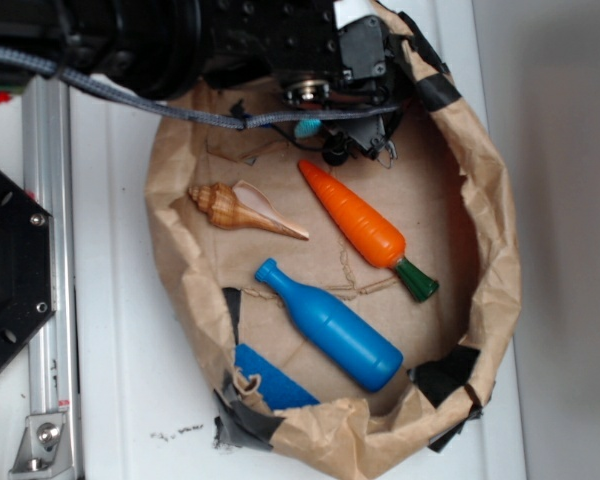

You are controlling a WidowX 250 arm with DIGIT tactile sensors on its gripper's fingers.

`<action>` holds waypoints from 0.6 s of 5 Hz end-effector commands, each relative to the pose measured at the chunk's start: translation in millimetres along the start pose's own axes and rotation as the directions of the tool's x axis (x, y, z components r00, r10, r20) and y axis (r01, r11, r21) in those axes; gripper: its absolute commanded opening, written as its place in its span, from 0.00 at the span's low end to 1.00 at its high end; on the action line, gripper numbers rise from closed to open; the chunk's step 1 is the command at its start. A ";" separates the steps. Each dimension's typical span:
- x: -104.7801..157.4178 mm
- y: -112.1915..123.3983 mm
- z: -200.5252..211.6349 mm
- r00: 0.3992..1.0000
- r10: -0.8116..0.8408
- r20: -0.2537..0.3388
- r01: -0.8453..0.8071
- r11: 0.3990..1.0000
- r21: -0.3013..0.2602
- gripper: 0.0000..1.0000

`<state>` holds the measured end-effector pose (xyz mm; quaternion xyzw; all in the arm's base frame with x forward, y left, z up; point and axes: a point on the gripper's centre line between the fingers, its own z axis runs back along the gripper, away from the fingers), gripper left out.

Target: Grab the blue cloth.

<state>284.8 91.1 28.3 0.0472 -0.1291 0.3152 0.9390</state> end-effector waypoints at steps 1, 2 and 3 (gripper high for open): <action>-13.5 -76.0 132.7 0.914 -0.403 -0.056 0.392 0.908 -0.146 0.00; -16.7 -69.9 179.1 0.887 -0.451 -0.098 0.436 0.888 -0.143 0.00; -25.1 -57.1 196.1 0.873 -0.474 -0.117 0.464 0.880 -0.105 0.00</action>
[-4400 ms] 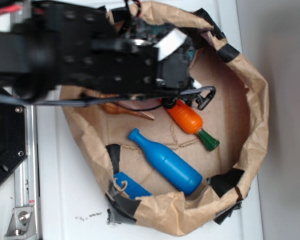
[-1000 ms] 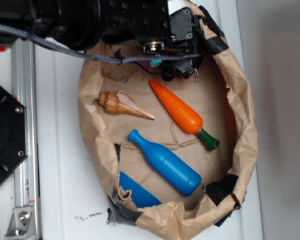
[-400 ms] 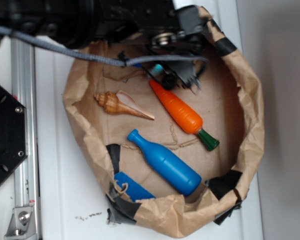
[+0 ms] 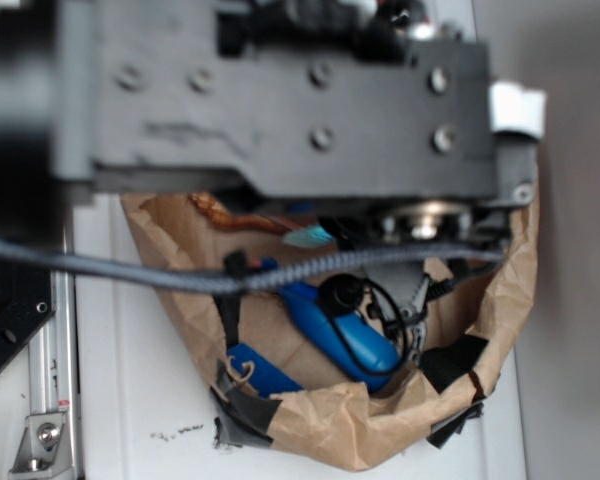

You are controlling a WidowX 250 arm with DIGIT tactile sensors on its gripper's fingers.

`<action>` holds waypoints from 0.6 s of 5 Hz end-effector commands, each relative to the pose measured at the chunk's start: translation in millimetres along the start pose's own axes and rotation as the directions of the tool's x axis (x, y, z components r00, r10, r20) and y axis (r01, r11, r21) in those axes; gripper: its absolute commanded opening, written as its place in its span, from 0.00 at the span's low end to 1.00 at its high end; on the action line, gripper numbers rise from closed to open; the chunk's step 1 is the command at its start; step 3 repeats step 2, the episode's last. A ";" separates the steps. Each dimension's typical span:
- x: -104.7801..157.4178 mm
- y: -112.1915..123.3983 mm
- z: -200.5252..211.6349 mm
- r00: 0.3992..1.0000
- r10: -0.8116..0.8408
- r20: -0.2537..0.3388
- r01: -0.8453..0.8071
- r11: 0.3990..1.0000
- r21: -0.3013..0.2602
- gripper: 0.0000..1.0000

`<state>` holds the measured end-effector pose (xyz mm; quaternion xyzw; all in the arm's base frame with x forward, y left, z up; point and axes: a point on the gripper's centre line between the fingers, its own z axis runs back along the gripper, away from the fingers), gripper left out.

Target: Grab the blue cloth.

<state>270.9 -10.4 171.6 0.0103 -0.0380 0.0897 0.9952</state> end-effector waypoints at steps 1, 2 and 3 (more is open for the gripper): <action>-23.1 21.9 39.8 0.997 -0.043 0.062 0.042 0.999 0.012 0.00; -29.4 26.4 38.7 0.990 -0.091 0.104 0.087 0.995 0.039 0.06; -29.4 26.4 38.7 0.990 -0.091 0.104 0.087 0.995 0.039 0.06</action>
